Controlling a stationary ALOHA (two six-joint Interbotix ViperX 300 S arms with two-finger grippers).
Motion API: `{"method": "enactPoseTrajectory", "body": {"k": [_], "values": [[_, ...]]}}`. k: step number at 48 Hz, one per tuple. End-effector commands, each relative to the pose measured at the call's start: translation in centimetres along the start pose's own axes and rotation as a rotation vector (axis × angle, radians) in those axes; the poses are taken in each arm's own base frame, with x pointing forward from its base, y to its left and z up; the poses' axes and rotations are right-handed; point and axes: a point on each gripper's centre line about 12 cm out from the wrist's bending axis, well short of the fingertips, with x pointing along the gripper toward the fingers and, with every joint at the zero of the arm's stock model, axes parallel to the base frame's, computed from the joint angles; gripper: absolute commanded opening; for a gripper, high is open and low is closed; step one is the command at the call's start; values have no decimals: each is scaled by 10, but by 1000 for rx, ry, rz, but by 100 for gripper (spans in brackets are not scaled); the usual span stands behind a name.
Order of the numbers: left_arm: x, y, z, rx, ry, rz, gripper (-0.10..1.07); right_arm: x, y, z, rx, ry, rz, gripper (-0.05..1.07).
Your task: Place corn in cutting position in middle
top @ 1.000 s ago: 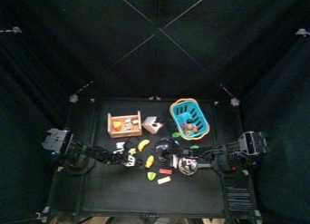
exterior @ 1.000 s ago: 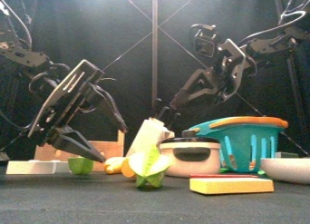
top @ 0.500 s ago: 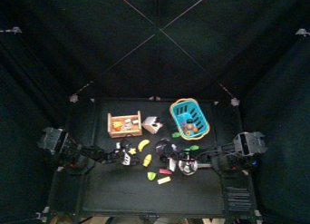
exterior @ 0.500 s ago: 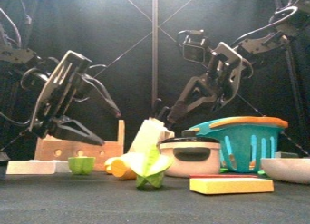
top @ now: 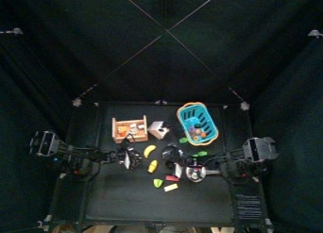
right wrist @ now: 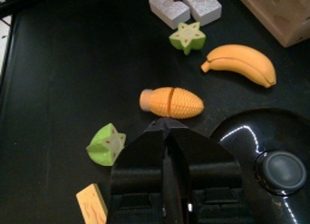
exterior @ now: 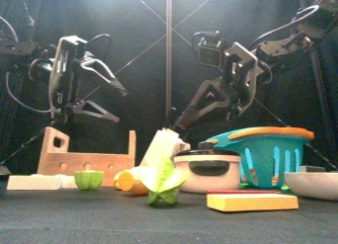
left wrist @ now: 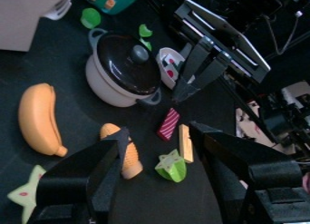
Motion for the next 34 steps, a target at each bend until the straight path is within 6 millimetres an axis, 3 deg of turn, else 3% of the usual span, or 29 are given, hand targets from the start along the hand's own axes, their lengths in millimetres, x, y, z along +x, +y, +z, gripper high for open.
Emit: {"method": "enactPoseTrajectory", "body": {"k": [1,10,20,34], "values": [[-8,-2,7,31,5,-11,91,-7,4,23,9,-81,13,31],[-25,-3,5,170,91,-21,91,-10,3,38,17,-139,15,31],[-41,-10,9,348,127,-56,91,-11,2,38,16,-151,14,31],[-47,-12,14,432,114,-71,91,-18,3,48,18,-186,19,31]]}}
